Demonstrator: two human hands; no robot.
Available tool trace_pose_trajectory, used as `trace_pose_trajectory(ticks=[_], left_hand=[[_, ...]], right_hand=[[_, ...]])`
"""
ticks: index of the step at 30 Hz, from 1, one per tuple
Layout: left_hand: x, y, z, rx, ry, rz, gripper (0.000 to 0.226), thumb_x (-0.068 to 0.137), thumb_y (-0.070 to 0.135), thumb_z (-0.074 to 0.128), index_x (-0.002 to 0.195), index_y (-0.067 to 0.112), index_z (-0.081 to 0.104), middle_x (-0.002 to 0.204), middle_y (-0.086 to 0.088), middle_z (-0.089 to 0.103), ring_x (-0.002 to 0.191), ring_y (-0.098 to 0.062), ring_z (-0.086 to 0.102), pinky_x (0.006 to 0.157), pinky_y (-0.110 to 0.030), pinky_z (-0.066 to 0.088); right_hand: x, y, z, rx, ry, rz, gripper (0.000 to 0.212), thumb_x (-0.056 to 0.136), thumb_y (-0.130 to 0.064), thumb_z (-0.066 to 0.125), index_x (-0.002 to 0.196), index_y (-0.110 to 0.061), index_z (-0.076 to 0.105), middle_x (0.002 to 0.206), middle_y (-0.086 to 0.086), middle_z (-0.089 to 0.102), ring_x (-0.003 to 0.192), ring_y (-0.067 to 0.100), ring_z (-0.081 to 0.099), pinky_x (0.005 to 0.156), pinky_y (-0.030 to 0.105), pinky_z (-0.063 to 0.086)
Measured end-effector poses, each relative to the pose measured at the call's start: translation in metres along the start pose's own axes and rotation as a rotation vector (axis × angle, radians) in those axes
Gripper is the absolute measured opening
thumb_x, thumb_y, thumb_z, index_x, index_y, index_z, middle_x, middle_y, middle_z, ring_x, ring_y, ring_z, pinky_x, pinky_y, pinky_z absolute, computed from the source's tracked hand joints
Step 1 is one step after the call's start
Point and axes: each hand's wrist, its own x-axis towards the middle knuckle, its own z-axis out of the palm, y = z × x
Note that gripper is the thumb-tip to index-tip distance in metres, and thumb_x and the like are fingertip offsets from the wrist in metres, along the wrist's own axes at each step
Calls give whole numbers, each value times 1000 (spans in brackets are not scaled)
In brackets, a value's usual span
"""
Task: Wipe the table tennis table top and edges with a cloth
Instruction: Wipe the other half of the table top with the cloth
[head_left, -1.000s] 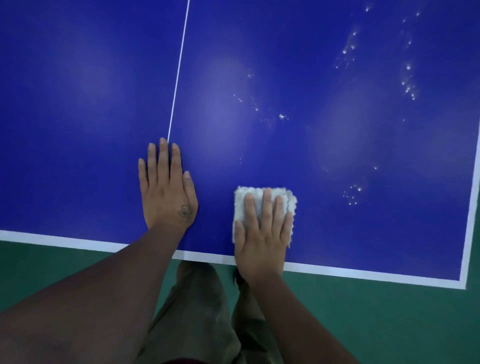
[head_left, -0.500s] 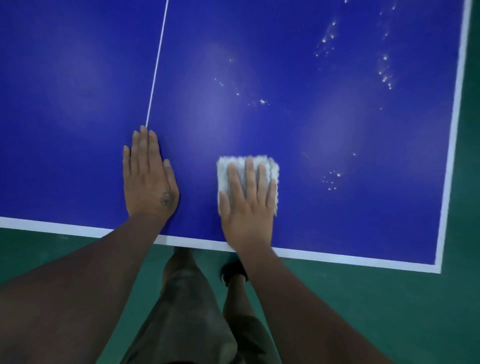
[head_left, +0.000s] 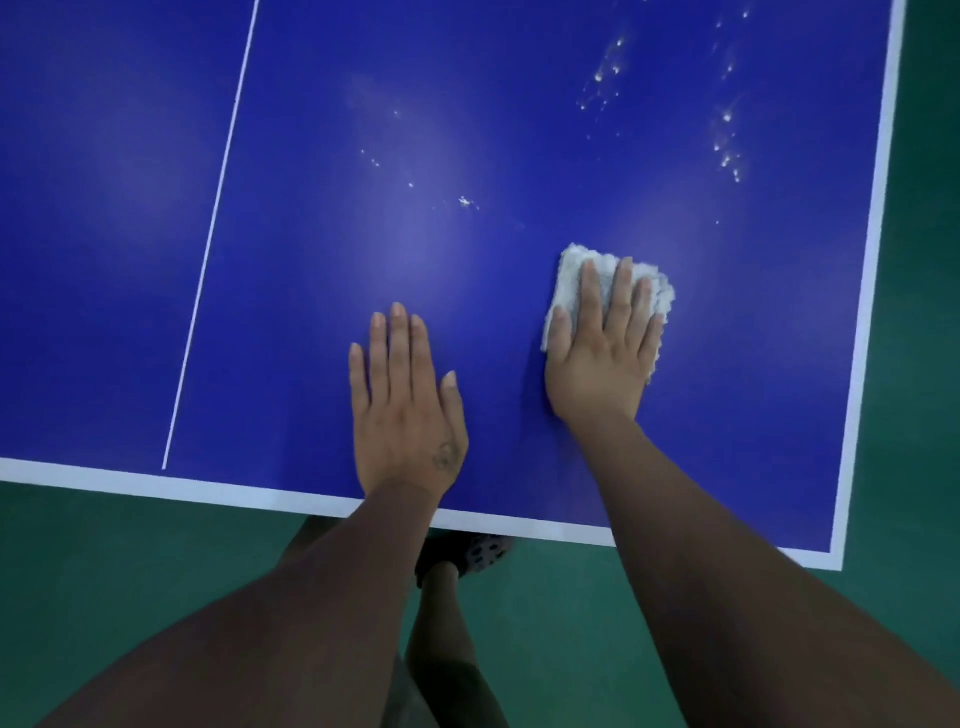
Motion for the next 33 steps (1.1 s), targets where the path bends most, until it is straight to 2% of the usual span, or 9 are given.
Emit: trace_pose_trajectory(ticks=[4, 7, 13, 19, 23, 26, 30, 33], left_hand=[[0, 3, -1, 29, 1, 3, 65, 115, 37, 23, 171, 5, 16, 180, -12, 8, 168, -29, 2, 135, -52, 8], [0, 4, -1, 38, -9, -1, 63, 114, 34, 22, 171, 6, 17, 180, -11, 9, 168, -29, 3, 135, -53, 8], [0, 3, 1, 24, 7, -7, 62, 114, 32, 21, 171, 7, 19, 180, -11, 11, 168, -29, 4, 135, -54, 10], [0, 4, -1, 38, 9, 0, 61, 113, 28, 22, 170, 5, 22, 180, -12, 13, 167, -30, 6, 135, -54, 9], [0, 4, 0, 51, 15, 0, 61, 113, 27, 25, 170, 5, 24, 179, -12, 15, 167, -30, 8, 135, -54, 10], [0, 4, -1, 57, 18, 3, 61, 112, 27, 26, 169, 5, 24, 179, -12, 16, 167, -31, 9, 135, -54, 11], [1, 7, -4, 46, 26, -4, 61, 112, 27, 26, 168, 4, 27, 179, -12, 18, 167, -31, 12, 134, -55, 14], [1, 7, -4, 40, 29, -7, 60, 112, 27, 27, 168, 5, 27, 179, -12, 19, 167, -30, 11, 135, -54, 13]], right_hand=[[-7, 3, -2, 0, -8, -48, 64, 112, -51, 17, 173, -32, 7, 181, 2, -5, 167, 26, -6, 134, 54, -1], [-63, 19, 6, -1, 54, -78, 62, 114, -47, 26, 172, -27, 17, 180, 7, 6, 167, 31, 4, 134, 56, 8], [-149, 54, 26, -32, -17, -165, 63, 114, -48, 26, 172, -25, 20, 181, 8, 4, 167, 33, 3, 132, 62, 13], [-67, 2, 18, -19, 17, -306, 61, 114, -48, 27, 172, -31, 17, 181, 6, 6, 167, 32, 4, 132, 60, 10], [10, -55, 10, 48, -6, -243, 63, 113, -52, 18, 172, -34, 6, 181, 3, -6, 167, 28, -7, 133, 57, -2], [26, -69, 6, 47, -26, -241, 63, 113, -52, 15, 172, -34, 2, 181, 1, -9, 166, 27, -11, 133, 56, -4], [-39, -30, 13, 71, 55, -300, 61, 114, -47, 33, 172, -31, 20, 181, 4, 6, 167, 29, 2, 133, 57, 7], [-112, 30, 25, 56, 23, -292, 61, 113, -48, 34, 171, -29, 23, 181, 4, 7, 167, 32, 5, 132, 61, 13]])
